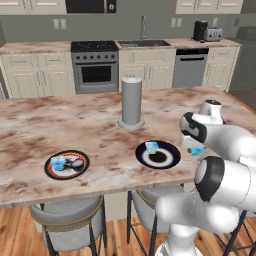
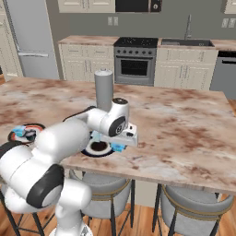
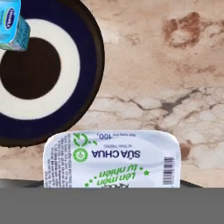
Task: Place two yogurt containers on each plate.
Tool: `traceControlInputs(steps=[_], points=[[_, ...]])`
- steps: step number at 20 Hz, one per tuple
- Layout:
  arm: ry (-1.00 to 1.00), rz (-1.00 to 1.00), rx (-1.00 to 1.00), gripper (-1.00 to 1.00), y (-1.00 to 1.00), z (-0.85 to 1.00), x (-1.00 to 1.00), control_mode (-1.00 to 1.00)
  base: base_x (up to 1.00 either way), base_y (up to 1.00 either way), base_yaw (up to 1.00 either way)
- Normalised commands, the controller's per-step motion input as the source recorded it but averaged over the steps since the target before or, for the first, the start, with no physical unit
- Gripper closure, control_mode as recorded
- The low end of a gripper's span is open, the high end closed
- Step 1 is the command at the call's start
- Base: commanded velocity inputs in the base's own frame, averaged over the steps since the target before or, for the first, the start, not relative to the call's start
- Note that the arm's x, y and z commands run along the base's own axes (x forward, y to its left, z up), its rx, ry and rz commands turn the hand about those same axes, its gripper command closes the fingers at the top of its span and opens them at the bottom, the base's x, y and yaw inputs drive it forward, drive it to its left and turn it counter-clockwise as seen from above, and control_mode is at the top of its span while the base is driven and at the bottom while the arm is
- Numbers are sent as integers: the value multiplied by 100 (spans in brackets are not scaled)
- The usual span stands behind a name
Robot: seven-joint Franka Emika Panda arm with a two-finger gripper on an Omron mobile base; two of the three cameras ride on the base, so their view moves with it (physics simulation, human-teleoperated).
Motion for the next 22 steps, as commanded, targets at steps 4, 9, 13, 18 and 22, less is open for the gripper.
traceControlInputs(steps=[4,9,13,18,22], points=[[0,7,0,100,63,14,0,-100,0,0,0],[0,5,0,100,58,1,7,-100,0,0,0],[0,0,0,100,24,0,31,-100,0,0,0],[0,0,0,100,3,-2,46,-100,0,0,0],[0,0,0,100,3,-20,33,-100,0,0,0]])
